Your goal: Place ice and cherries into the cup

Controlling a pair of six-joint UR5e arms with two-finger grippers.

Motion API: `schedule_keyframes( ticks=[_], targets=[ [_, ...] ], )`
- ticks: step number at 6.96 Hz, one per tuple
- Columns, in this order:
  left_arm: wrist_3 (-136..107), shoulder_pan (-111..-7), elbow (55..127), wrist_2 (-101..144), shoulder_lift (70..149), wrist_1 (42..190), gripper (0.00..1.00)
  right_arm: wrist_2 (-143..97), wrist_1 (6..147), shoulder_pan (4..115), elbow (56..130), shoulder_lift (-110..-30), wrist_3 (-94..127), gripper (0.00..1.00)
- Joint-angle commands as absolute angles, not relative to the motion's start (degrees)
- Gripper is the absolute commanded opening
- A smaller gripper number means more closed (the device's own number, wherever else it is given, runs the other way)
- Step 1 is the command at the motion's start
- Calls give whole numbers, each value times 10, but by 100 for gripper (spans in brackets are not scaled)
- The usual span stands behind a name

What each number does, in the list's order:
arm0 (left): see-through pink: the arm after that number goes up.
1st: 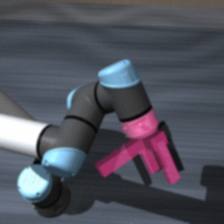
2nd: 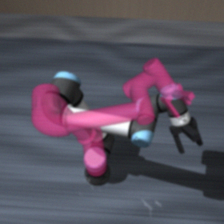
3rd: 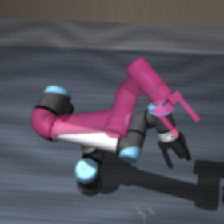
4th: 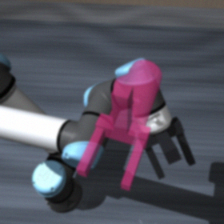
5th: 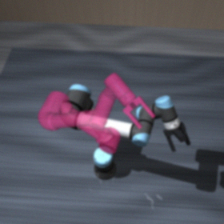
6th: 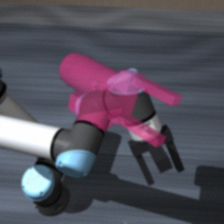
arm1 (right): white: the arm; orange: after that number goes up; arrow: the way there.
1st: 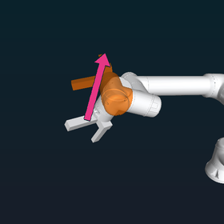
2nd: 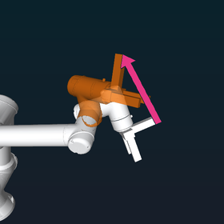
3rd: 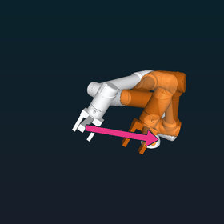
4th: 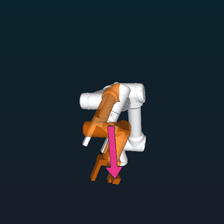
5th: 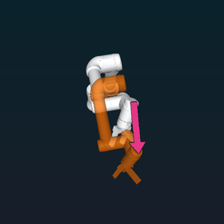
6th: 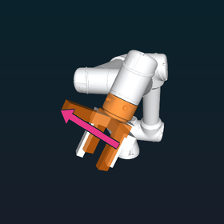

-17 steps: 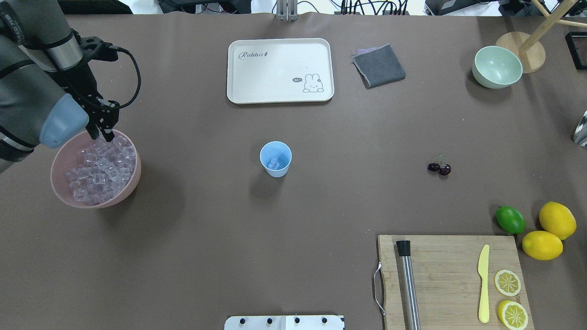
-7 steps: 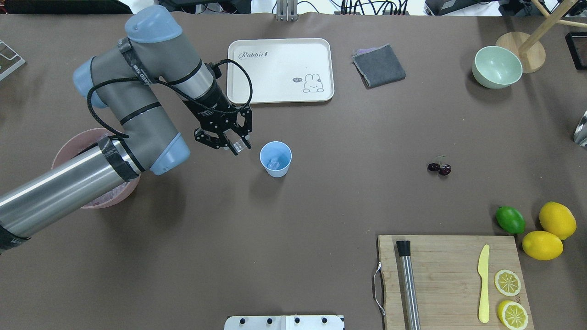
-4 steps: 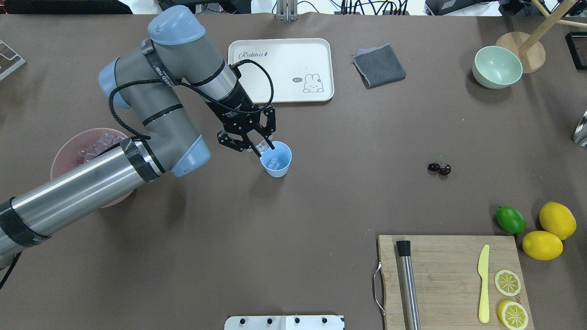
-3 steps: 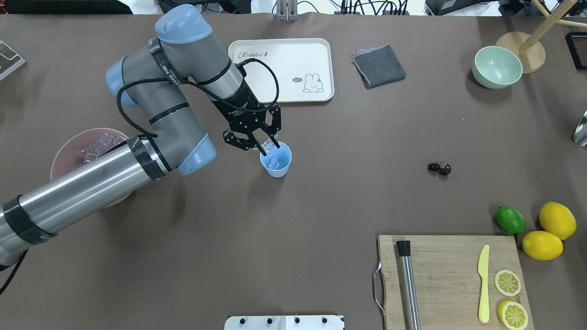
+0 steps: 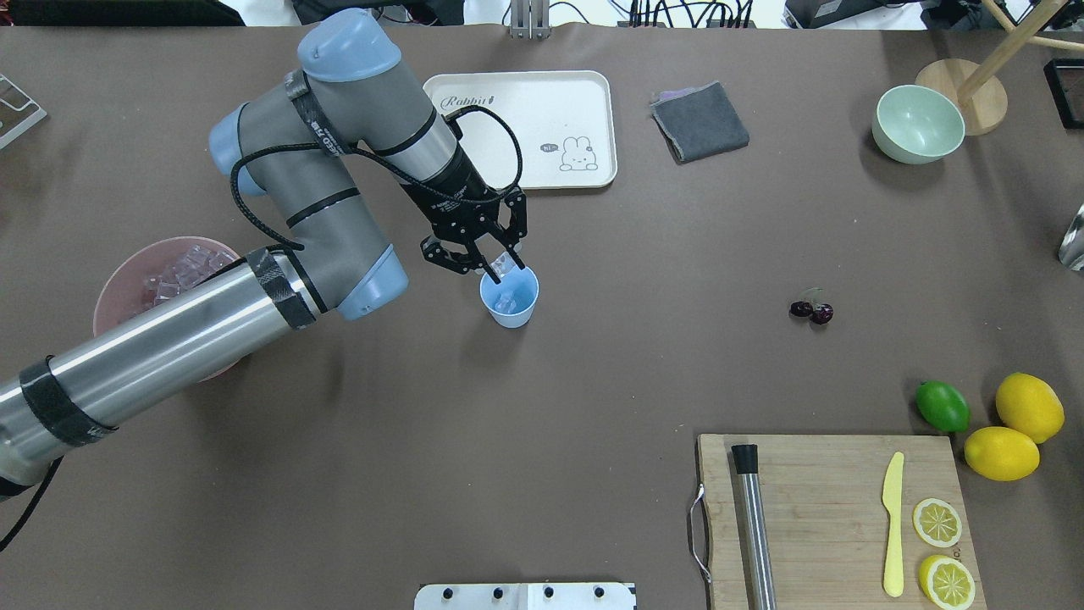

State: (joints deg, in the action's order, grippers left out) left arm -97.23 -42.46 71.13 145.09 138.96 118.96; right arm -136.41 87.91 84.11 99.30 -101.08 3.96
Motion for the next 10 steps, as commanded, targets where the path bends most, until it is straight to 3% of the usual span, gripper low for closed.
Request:
schedule_keyframes(
  ticks=[1,2,5,8,10],
  targets=[
    [-973,-422,710,1449,1390,1197,85,-1364,880,841,992,-1011,40,100],
    [-981,-417,710,1448,1390,1206,99,-1364,880,841,992,-1011,40,100],
    [-984,-419,715,1449,1385,1206,99,-1364,880,841,991,-1011,40,100],
    [-937,-480,770,1455,1310,1199,97,-1364,880,841,991,-1011,40,100],
    [-822,-545,804,1450,1288,1102,96,-1364,881,841,990,-1011,40,100]
  ],
)
